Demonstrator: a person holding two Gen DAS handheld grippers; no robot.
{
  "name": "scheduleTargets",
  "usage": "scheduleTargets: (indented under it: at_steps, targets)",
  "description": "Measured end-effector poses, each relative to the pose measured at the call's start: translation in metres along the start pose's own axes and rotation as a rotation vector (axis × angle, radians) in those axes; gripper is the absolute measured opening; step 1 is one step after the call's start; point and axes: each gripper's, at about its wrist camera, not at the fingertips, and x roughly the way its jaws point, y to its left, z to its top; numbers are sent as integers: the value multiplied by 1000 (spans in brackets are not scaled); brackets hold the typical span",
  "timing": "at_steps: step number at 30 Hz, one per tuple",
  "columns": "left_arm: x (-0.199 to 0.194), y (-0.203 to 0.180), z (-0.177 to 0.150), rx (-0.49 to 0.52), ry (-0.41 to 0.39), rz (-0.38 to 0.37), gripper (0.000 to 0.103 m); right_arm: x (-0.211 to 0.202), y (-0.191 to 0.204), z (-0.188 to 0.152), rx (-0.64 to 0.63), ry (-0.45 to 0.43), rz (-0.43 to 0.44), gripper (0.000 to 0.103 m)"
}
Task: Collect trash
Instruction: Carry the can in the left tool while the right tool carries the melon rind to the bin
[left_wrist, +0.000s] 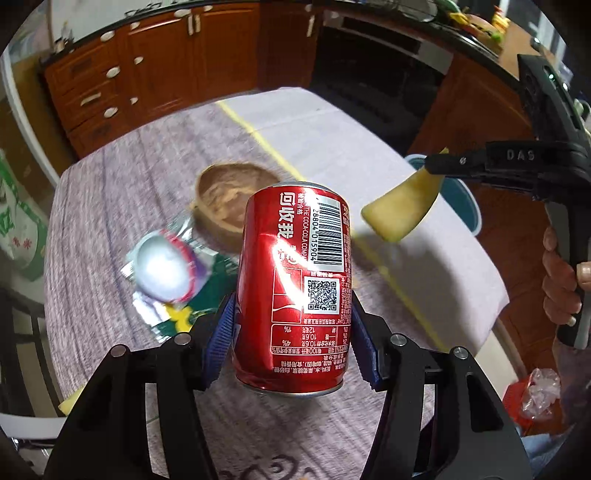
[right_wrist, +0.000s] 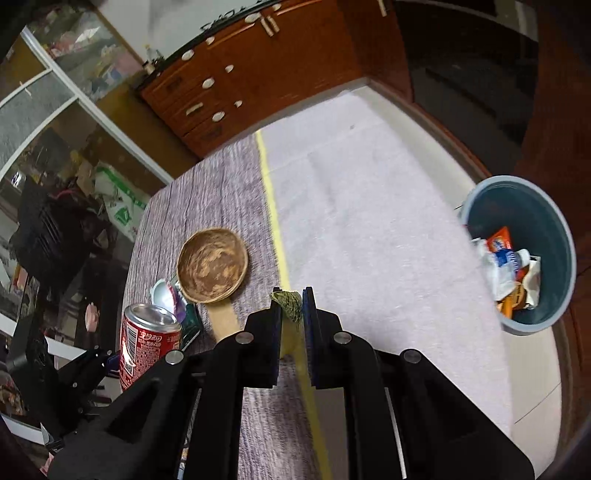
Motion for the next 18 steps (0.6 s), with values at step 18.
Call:
scheduleTargets:
  at_steps: [18]
  targets:
    - [38, -132, 85, 194, 19, -64, 59, -97, -153, 3, 248, -208, -82, 11]
